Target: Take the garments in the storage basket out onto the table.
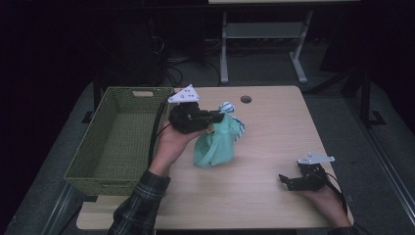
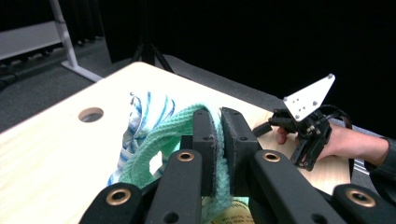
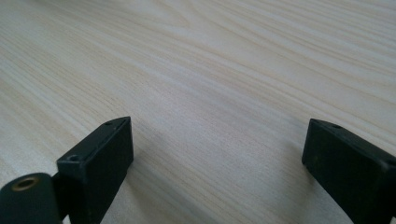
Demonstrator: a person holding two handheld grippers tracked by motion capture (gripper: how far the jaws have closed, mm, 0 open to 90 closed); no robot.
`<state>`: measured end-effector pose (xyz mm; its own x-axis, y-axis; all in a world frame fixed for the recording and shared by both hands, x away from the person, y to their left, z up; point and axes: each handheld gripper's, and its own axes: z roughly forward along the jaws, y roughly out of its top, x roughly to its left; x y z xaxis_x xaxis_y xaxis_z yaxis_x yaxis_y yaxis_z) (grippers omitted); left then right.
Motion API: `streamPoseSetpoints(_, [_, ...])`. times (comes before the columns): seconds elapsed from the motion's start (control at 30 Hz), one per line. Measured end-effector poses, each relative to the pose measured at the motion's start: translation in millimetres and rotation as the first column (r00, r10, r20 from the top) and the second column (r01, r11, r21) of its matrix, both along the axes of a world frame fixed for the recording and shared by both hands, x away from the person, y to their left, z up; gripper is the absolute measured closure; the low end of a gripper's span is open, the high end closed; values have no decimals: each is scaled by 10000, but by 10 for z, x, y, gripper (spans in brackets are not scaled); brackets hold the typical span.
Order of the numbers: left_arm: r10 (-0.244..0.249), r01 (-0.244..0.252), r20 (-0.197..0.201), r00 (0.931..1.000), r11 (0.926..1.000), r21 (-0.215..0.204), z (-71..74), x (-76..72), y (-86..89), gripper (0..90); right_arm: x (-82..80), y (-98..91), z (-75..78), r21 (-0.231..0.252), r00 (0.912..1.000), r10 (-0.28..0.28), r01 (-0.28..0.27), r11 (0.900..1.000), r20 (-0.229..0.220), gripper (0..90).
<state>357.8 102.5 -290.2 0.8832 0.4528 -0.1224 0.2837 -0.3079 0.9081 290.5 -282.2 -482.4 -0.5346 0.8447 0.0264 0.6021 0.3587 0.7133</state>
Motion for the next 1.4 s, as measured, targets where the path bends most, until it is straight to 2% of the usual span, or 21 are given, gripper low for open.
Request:
streamPoseSetpoints(0.1, [-63, 64, -91, 9999, 9999, 143, -91, 12, -56, 841, 0, 1, 0, 12, 10000, -7, 7, 10000, -2, 86])
streamPoseSetpoints(0.23, [-93, 96, -248, 9997, 9999, 137, -186, 23, -125, 841, 0, 0, 0, 1, 10000, -5, 5, 10000, 4, 86])
streamPoseSetpoints(0.63, [-172, 186, -358, 9992, 9991, 388, -451, 33, -371, 840, 0, 1, 0, 3, 10000, 27, -27, 10000, 7, 86])
streamPoseSetpoints(0.8, [-250, 286, -596, 9979, 9978, 597, -611, 49, -470, 839, 1, 0, -1, 1, 10000, 52, -52, 10000, 20, 86])
streamPoseSetpoints(1.13, [-398, 497, -878, 9953, 9923, 1132, -916, 66, -639, 836, 0, 1, -1, -1, 10000, 80, -80, 10000, 18, 86])
streamPoseSetpoints(1.23, [-517, 644, -891, 9947, 9873, 1452, -1000, 56, -698, 833, 0, 1, -1, 1, 10000, 79, -79, 10000, 17, 86])
streamPoseSetpoints(1.3, [-545, 680, -923, 9942, 9864, 1499, -1019, 53, -711, 831, -1, 1, -1, 1, 10000, 85, -85, 10000, 16, 86])
streamPoseSetpoints(1.4, [-682, 847, -1010, 9925, 9819, 1694, -1127, 47, -760, 828, -1, 2, -1, 1, 9999, 102, -102, 9999, 18, 86])
